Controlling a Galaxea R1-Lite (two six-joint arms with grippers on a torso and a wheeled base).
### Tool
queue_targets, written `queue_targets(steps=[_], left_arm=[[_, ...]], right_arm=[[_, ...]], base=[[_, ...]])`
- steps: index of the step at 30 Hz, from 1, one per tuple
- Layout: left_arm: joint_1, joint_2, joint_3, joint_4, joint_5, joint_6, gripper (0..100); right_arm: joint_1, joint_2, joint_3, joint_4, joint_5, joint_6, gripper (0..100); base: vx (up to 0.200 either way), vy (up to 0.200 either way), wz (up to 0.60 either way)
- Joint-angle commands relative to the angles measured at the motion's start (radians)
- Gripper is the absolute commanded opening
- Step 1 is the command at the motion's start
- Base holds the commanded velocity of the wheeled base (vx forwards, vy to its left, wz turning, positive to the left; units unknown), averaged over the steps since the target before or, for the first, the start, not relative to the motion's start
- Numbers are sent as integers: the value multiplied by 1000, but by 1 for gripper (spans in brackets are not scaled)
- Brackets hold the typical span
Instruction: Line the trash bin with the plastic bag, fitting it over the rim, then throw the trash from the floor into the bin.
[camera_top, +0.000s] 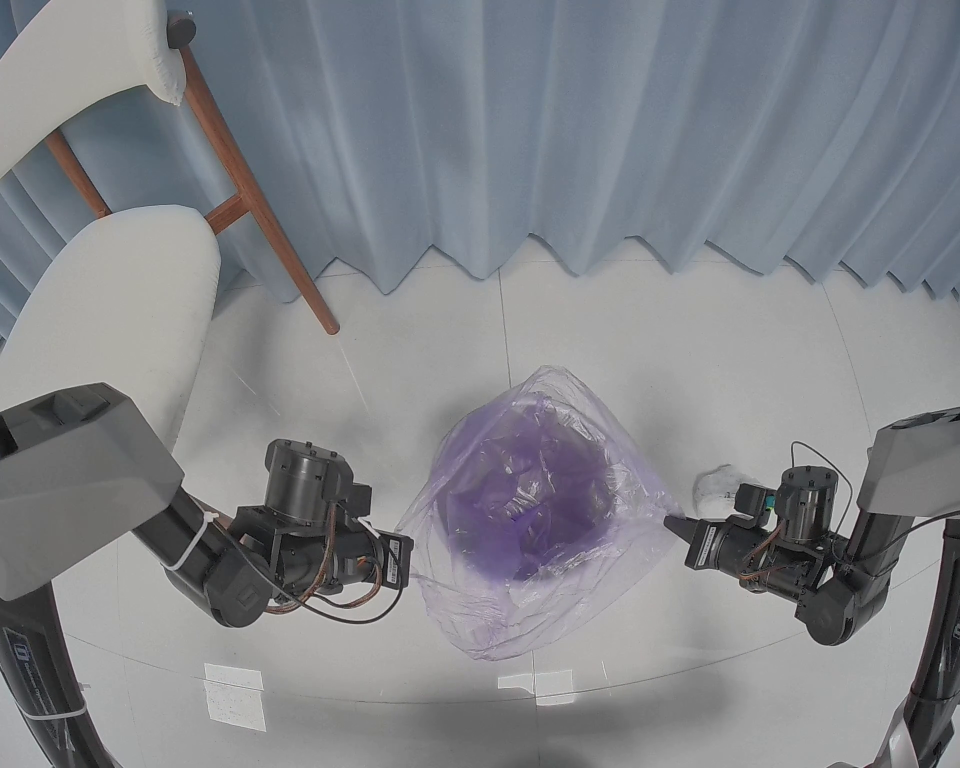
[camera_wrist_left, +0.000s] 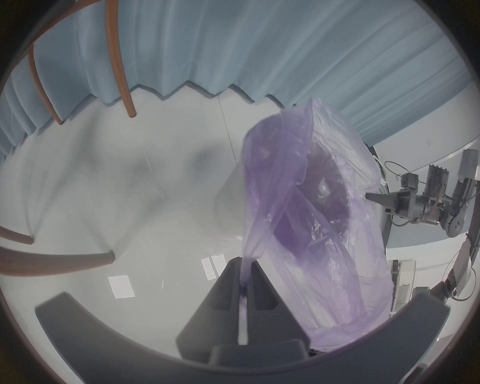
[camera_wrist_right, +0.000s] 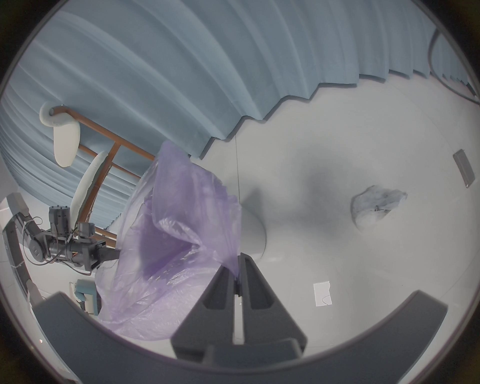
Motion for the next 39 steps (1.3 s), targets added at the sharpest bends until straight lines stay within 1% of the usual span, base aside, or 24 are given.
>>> queue_targets(steps=[1, 2, 3, 4, 7, 10, 11, 18, 19, 20, 22, 28, 29, 32, 33, 35, 37, 39], left_arm=[[-59, 46, 87, -68, 31, 11, 0], [-59, 46, 87, -68, 31, 11, 0], [-68, 60, 145, -131, 33, 28, 0], [-68, 69, 160, -151, 33, 35, 0], [-57, 106, 197, -236, 33, 48, 0], [-44, 115, 198, -280, 33, 46, 0], [-22, 120, 194, -305, 33, 46, 0], [27, 137, 186, -366, 33, 49, 0], [33, 151, 182, -395, 33, 48, 0], [33, 151, 182, -397, 33, 48, 0], [39, 177, 171, -444, 34, 48, 0], [36, 240, 169, -614, 33, 46, 0], [38, 253, 171, -644, 33, 46, 0], [39, 263, 182, -674, 33, 46, 0], [41, 255, 206, -670, 33, 46, 100], [41, 249, 235, -680, 31, 46, 100], [38, 226, 254, -726, 25, 45, 100], [32, 197, 289, -788, 22, 42, 100]], right_arm=[[-9, 167, 52, -128, -2, -1, 0], [-9, 167, 52, -128, -2, -1, 0], [-12, 215, 81, -206, -2, -1, 0], [-13, 227, 89, -225, -2, -1, 0], [-15, 241, 80, -226, -2, 2, 0], [-18, 242, 58, -226, -2, 3, 0], [-25, 245, 40, -226, -2, 3, 0], [-38, 268, -3, -226, -11, 5, 0], [-39, 278, -24, -226, -31, 6, 0], [-39, 278, -26, -226, -32, 6, 0], [-39, 282, -52, -226, -42, 31, 0], [-39, 241, -55, -226, -35, 103, 0], [-39, 233, -51, -226, -32, 118, 100], [-39, 221, -44, -226, -32, 135, 100], [-39, 212, -29, -226, -35, 141, 100], [-41, 187, 2, -228, -35, 141, 100], [-59, 130, 48, -228, -22, 141, 100], [-71, 84, 74, -228, 23, 141, 100]], base=[[0, 0, 0], [0, 0, 0], [0, 0, 0], [0, 0, 0], [0, 0, 0], [0, 0, 0], [0, 0, 0], [0, 0, 0], [0, 0, 0], [0, 0, 0], [0, 0, 0], [0, 0, 0], [0, 0, 0], [0, 0, 0], [0, 0, 0], [0, 0, 0], [0, 0, 0], [0, 0, 0]])
